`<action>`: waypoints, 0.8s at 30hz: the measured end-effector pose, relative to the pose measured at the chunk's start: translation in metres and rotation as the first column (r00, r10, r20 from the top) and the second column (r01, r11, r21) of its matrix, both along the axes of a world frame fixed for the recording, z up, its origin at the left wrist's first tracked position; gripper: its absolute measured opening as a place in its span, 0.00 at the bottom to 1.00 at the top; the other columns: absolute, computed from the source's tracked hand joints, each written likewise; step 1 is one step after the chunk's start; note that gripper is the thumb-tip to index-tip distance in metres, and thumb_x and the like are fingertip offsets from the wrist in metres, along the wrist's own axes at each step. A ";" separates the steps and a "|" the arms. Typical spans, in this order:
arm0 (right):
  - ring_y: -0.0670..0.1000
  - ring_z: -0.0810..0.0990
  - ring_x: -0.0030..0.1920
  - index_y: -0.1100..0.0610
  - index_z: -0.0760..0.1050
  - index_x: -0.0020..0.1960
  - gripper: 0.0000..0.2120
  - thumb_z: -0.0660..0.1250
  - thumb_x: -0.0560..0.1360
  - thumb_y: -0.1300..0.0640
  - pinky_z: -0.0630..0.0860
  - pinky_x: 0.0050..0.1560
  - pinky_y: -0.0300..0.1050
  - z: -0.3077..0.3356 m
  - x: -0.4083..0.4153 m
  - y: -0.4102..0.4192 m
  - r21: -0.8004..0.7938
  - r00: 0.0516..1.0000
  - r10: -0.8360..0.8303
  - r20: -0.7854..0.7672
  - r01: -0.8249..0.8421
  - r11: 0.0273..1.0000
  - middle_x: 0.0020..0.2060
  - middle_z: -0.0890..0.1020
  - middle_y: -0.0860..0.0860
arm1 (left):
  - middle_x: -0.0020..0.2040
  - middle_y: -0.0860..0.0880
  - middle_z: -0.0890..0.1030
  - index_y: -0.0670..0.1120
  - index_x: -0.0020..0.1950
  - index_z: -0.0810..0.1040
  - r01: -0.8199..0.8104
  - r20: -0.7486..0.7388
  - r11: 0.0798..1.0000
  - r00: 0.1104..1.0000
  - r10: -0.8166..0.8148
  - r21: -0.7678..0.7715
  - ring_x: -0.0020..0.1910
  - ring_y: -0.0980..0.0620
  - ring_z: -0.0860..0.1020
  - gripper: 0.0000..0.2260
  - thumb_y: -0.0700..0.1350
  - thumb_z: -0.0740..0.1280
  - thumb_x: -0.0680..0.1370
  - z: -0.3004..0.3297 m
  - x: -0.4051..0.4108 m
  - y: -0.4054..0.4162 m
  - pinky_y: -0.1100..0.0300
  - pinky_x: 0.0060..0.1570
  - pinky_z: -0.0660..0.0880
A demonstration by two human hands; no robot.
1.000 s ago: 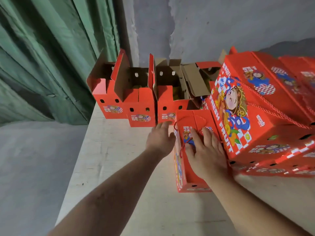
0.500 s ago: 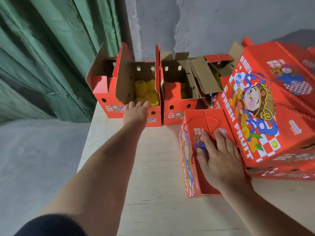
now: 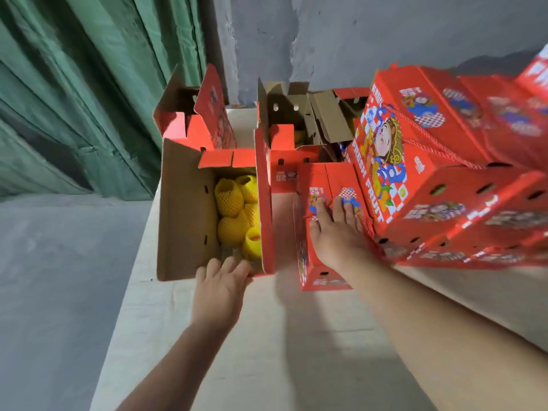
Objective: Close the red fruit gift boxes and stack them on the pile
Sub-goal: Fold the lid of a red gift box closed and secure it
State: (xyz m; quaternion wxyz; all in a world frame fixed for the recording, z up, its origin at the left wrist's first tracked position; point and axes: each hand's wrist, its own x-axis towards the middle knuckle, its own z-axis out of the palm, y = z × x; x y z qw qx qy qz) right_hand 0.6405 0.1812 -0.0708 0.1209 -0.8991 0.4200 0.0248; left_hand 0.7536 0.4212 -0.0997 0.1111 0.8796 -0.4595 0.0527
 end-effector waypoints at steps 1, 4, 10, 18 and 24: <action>0.61 0.46 0.83 0.50 0.51 0.85 0.31 0.54 0.85 0.44 0.45 0.82 0.57 0.002 -0.006 0.019 0.034 0.999 0.009 0.046 -0.011 0.999 0.84 0.50 0.58 | 0.42 0.52 0.79 0.53 0.46 0.79 0.016 -0.012 1.000 1.000 -0.016 0.011 0.40 0.44 0.74 0.06 0.50 0.75 0.77 0.006 -0.021 0.013 0.49 0.40 0.71; 0.61 0.58 0.81 0.58 0.66 0.80 0.25 0.59 0.84 0.52 0.53 0.81 0.58 0.008 -0.048 0.099 0.113 0.924 0.049 0.378 -0.099 0.989 0.81 0.62 0.58 | 0.39 0.55 0.81 0.54 0.42 0.80 0.077 -0.107 0.993 0.992 -0.068 0.090 0.38 0.46 0.77 0.09 0.53 0.78 0.72 0.022 -0.083 0.046 0.50 0.37 0.72; 0.42 0.75 0.65 0.38 0.71 0.71 0.20 0.54 0.80 0.40 0.74 0.68 0.54 -0.010 -0.195 0.195 0.563 0.748 -0.344 0.568 -0.048 0.825 0.65 0.76 0.37 | 0.33 0.56 0.81 0.56 0.43 0.85 0.191 -0.186 0.970 0.969 -0.162 0.153 0.30 0.50 0.79 0.16 0.56 0.85 0.60 0.031 -0.229 0.070 0.56 0.27 0.73; 0.45 0.77 0.67 0.49 0.73 0.74 0.27 0.60 0.80 0.39 0.73 0.71 0.48 -0.014 -0.395 0.125 0.648 0.647 -0.482 0.591 -0.025 0.761 0.67 0.80 0.47 | 0.58 0.52 0.83 0.54 0.65 0.79 0.158 -0.338 0.987 0.928 -0.157 -0.024 0.56 0.46 0.80 0.13 0.50 0.62 0.82 0.029 -0.417 -0.025 0.50 0.54 0.78; 0.52 0.75 0.70 0.42 0.70 0.76 0.22 0.57 0.85 0.39 0.70 0.74 0.57 -0.010 -0.508 0.079 0.873 0.169 -0.888 0.428 0.175 0.455 0.73 0.76 0.48 | 0.57 0.45 0.82 0.50 0.61 0.80 0.406 -0.548 0.908 0.738 -0.394 -0.105 0.52 0.41 0.82 0.11 0.50 0.66 0.81 0.049 -0.533 -0.125 0.49 0.50 0.80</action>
